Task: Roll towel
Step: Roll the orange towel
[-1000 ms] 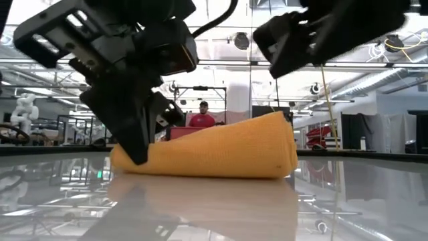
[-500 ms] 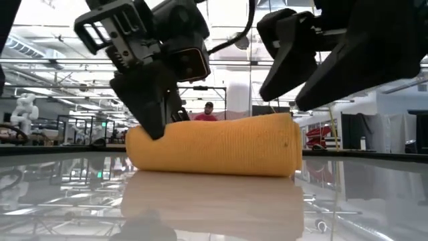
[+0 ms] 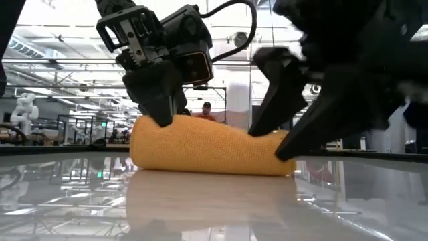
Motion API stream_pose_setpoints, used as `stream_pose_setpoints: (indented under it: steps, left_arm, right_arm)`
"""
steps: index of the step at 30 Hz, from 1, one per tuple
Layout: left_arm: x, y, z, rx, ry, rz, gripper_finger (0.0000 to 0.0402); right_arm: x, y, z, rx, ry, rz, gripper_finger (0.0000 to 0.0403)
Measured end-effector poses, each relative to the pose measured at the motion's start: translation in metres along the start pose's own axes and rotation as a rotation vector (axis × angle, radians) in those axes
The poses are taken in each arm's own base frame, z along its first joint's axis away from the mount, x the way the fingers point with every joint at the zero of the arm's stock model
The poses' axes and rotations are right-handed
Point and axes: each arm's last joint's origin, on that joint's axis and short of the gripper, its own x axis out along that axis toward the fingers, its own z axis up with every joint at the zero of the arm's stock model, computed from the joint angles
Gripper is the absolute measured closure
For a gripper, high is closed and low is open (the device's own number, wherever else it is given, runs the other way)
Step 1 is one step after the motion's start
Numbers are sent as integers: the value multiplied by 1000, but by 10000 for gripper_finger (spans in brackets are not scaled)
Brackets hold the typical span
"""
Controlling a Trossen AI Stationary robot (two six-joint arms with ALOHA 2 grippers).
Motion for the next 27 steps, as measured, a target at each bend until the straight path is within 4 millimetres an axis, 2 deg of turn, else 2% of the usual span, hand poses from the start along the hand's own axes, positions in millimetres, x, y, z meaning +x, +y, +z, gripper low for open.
stream_pose_setpoints:
  steps: [7, 11, 16, 23, 27]
  left_arm:
    - [-1, 1, -3, -8, 23, 12, 399]
    - [1, 2, -7, -15, 50, 125, 378]
    - [4, -2, -6, 3, 42, 241, 309]
    - [-2, -12, 12, 14, 47, 322, 187]
    - [-9, -21, 18, 24, 143, 370, 154]
  right_arm:
    - [11, -8, -7, 128, 34, -21, 211]
    - [14, -18, -9, 213, 51, -39, 232]
    - [18, -28, -13, 301, 71, -8, 284]
    - [21, -40, -14, 404, 78, 64, 367]
    - [22, -45, -15, 448, 78, 132, 395]
